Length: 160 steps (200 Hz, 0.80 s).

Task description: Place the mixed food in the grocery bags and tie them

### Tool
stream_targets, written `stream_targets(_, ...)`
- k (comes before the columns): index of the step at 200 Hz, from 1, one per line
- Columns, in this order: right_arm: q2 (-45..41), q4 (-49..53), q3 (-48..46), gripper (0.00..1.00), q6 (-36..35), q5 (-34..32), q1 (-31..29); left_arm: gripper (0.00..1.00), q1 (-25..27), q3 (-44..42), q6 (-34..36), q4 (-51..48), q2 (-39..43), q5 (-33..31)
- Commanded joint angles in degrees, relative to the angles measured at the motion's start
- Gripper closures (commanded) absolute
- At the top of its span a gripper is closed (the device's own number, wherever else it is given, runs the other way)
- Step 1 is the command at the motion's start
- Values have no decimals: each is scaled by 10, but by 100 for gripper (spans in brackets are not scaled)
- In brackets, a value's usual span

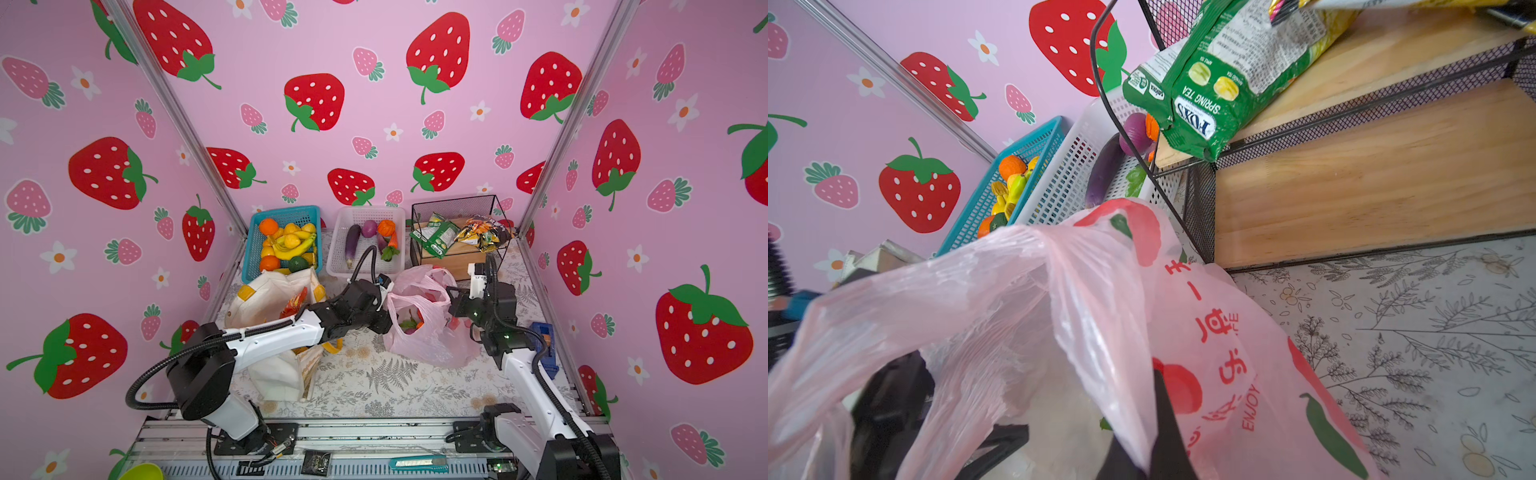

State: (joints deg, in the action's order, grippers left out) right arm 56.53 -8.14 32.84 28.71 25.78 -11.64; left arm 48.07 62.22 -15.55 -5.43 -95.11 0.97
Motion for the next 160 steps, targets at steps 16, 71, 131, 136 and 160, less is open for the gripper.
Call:
stream_targets(16, 29, -24, 36, 100, 6, 37, -5, 78, -1, 10, -15, 35, 39, 84)
stream_targets(71, 110, -26, 142, 100, -7, 20, -83, 100, 16, -106, -40, 127, 181, 211)
stream_targets(131, 262, 16, 291, 77, -43, 0, -151, 100, 28, -210, -174, 273, 244, 73)
stream_targets(136, 262, 29, 296, 72, -53, -18, -151, 100, 28, -209, -180, 268, 242, 54)
stream_targets(160, 237, 95, 306, 53, -104, -136, -150, 100, 28, -201, -203, 254, 224, 36)
